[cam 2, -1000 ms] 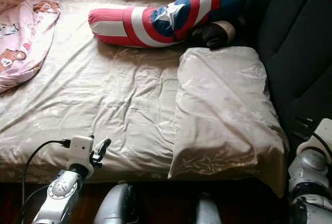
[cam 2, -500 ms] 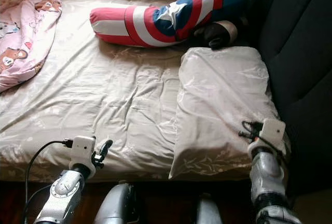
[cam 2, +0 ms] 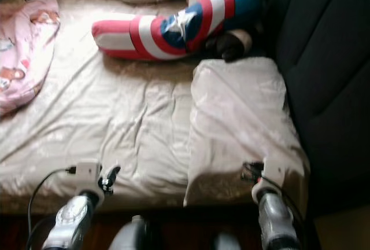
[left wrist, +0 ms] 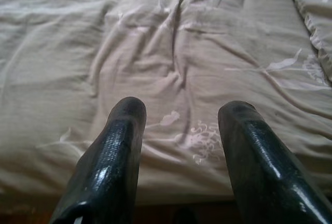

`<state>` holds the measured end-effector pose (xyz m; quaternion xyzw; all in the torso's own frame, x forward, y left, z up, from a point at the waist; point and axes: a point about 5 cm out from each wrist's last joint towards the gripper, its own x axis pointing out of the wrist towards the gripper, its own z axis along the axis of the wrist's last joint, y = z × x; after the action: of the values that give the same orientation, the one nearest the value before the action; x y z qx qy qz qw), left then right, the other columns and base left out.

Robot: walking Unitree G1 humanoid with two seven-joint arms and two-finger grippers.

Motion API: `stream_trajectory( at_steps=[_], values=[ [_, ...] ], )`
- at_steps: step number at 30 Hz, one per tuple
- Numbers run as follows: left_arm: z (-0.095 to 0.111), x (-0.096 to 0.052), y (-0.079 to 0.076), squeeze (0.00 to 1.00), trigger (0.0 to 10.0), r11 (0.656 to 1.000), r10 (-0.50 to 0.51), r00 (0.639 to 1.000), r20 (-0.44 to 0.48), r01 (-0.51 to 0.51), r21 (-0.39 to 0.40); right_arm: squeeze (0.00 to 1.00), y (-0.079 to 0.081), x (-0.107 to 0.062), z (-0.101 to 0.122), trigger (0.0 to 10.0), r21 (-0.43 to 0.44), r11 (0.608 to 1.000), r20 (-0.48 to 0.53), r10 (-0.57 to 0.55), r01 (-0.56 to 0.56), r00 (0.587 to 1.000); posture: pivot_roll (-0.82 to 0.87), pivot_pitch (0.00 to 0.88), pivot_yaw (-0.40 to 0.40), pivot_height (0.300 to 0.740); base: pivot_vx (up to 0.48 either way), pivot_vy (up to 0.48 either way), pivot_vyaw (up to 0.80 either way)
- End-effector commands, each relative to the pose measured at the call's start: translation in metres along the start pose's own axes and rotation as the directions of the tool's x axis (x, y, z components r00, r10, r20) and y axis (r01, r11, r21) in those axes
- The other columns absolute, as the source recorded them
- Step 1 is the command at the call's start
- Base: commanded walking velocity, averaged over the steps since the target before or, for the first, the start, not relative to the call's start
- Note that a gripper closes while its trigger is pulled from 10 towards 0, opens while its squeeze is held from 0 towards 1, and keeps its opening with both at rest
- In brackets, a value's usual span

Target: Clean up the room

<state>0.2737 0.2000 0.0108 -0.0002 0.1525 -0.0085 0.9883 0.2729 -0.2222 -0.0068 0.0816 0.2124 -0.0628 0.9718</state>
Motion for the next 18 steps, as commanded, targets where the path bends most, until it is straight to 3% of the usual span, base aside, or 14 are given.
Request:
stream_trajectory(
  at_steps=[1,7,10,18],
  values=[
    [-0.015,-0.005,0.005,0.0,10.0,1.0,0.022,0.998,-0.059,-0.022,-0.009,0.0,-0.002,-0.006,-0.019,10.0,0.009,1.0,-0.072,-0.008,0.009,0.997,0.03,0.163,0.002,0.74,0.0,0.0,0.0],
    [-0.045,-0.014,0.011,0.0,10.0,0.998,0.055,0.975,-0.217,-0.062,-0.027,0.0,-0.012,-0.024,-0.053,10.0,0.045,0.997,-0.182,-0.046,0.055,0.982,0.03,0.134,0.0,0.74,0.0,0.0,0.0],
    [-0.063,-0.022,0.012,0.0,10.0,0.996,0.062,0.945,-0.321,-0.08,-0.042,0.0,-0.019,-0.035,-0.072,10.0,0.05,0.994,-0.254,-0.08,0.096,0.964,0.03,0.127,-0.002,0.74,0.0,0.0,0.0],
    [-0.084,-0.036,0.015,0.0,10.0,0.994,0.093,0.904,-0.417,-0.11,-0.017,0.0,-0.017,-0.051,-0.099,10.0,0.043,0.991,-0.371,-0.104,0.129,0.923,0.02,0.116,0.002,0.74,0.0,0.0,0.0]
  ],
)
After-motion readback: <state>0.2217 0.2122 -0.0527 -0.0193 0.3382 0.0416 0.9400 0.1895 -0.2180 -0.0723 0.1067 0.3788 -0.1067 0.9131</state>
